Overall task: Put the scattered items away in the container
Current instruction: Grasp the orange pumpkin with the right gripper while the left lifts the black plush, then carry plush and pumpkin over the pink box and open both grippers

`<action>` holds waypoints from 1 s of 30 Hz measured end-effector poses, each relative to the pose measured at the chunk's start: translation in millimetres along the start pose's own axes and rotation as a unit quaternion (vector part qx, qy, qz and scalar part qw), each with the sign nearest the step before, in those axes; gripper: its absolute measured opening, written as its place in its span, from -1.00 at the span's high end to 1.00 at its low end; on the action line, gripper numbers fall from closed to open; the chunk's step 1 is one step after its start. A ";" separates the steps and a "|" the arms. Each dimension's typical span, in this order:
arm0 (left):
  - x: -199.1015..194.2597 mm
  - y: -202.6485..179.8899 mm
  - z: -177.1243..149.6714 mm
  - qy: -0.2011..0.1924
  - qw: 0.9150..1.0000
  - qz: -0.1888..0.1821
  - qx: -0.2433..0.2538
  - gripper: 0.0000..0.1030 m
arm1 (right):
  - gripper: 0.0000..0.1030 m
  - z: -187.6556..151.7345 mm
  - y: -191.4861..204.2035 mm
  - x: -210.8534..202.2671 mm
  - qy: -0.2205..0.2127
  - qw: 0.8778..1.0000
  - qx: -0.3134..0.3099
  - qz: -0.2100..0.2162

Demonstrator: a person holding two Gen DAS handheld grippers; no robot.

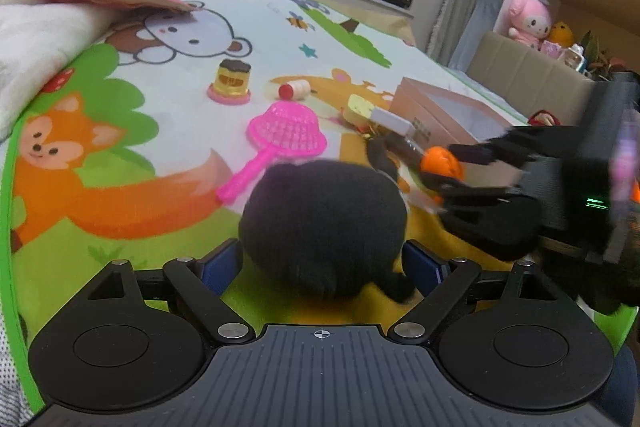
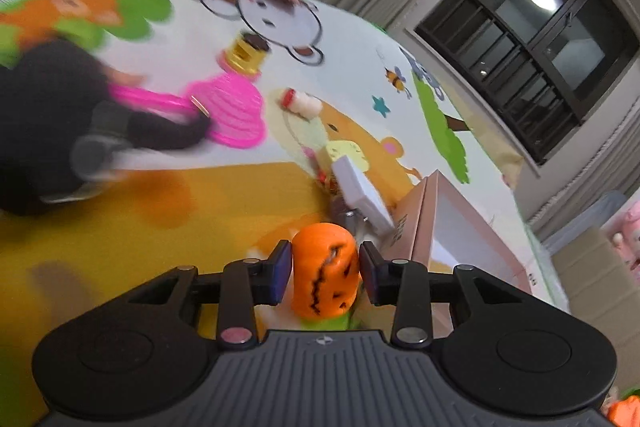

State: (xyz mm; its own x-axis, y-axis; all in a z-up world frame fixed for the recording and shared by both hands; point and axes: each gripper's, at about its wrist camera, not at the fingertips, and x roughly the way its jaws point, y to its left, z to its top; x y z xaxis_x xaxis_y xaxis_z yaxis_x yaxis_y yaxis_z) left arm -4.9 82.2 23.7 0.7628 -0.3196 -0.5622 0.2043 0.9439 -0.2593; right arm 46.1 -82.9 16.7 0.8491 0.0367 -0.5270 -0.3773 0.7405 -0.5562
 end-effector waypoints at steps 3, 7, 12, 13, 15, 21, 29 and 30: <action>-0.8 -0.5 -3.7 0.002 1.000 -0.003 0.000 -0.80 | 0.30 -12.4 -2.9 -33.4 0.002 0.998 0.032 0.051; -0.4 -5.0 -6.1 0.004 1.000 -0.006 0.010 -0.82 | 0.30 -29.7 3.0 -58.9 0.001 0.995 0.049 0.086; -4.7 -10.5 -8.9 0.004 1.000 -0.008 0.016 -0.86 | 0.14 -44.3 11.9 -63.4 0.005 0.993 0.077 0.084; -6.2 -11.2 -8.8 0.002 1.000 -0.006 0.017 -0.86 | 0.02 -46.0 11.5 -64.3 0.003 0.993 0.087 0.083; -8.3 -10.9 -7.2 -0.001 1.000 0.000 0.020 -0.89 | -0.25 -47.3 10.1 -66.1 -0.006 0.991 0.101 0.084; -11.7 -5.6 -1.6 -0.005 1.000 0.022 0.010 -0.90 | -0.39 -40.9 -0.9 -48.3 -0.016 0.984 0.157 0.081; -12.1 -8.1 3.1 -0.005 0.999 0.030 0.024 -0.93 | 0.00 -45.7 -27.0 -15.0 0.023 0.955 0.264 0.132; -10.8 -9.3 5.7 -0.007 0.999 0.031 0.029 -0.94 | 0.00 -46.4 -27.9 -15.7 0.022 0.955 0.266 0.133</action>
State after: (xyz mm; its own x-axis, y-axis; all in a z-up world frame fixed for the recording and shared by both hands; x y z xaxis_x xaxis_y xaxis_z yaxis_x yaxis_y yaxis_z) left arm -11.6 77.4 36.6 0.7834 -0.2598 -0.5647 0.1911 0.9651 -0.1789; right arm 26.1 -135.2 10.7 0.7290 0.2506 -0.6370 -0.3256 0.9455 -0.0006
